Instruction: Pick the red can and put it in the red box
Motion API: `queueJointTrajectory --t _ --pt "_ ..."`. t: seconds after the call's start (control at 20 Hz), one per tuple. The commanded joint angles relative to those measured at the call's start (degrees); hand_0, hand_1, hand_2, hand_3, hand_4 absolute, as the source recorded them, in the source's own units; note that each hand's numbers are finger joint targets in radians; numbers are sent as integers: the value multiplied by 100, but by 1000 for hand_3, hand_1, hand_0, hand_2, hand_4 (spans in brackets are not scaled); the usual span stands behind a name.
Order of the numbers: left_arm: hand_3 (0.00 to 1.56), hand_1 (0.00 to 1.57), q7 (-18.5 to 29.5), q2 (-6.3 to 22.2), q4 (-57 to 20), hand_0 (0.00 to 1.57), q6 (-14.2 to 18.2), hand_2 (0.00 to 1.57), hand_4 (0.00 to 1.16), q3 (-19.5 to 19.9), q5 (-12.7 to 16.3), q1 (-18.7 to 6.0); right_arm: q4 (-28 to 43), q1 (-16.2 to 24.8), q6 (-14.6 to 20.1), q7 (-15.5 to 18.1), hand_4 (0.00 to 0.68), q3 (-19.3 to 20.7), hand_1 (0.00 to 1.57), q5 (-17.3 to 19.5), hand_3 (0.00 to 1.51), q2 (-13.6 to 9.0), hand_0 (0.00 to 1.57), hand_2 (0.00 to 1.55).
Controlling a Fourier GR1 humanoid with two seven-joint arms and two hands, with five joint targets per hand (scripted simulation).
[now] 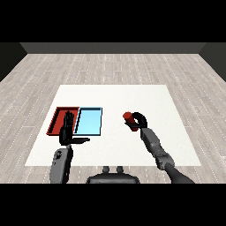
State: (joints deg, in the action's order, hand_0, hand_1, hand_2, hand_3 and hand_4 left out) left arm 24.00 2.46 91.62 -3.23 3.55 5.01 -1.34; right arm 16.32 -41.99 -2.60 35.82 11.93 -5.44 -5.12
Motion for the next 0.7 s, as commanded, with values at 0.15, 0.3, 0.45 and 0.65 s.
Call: queueJointTrajectory --t 0.15,0.3,0.45,0.65 --pt "0 0 -83 -89 -47 0 165 0 0 -71 -107 -126 65 -61 217 -20 597 -83 1473 145 1385 -78 1473 1443" --pt "0 0 -158 56 357 0 -189 0 0 -66 160 268 385 -176 -26 -152 602 -150 1439 163 1372 -274 1439 1436" --pt "0 0 -144 -110 419 0 4 0 0 -305 -102 306 1047 261 48 -59 623 -324 1434 222 1367 -185 1434 1434" --pt "0 0 -389 63 -68 0 -88 0 0 -127 11 -345 1957 290 -6 -444 621 -407 1422 148 1372 -327 1422 1428"
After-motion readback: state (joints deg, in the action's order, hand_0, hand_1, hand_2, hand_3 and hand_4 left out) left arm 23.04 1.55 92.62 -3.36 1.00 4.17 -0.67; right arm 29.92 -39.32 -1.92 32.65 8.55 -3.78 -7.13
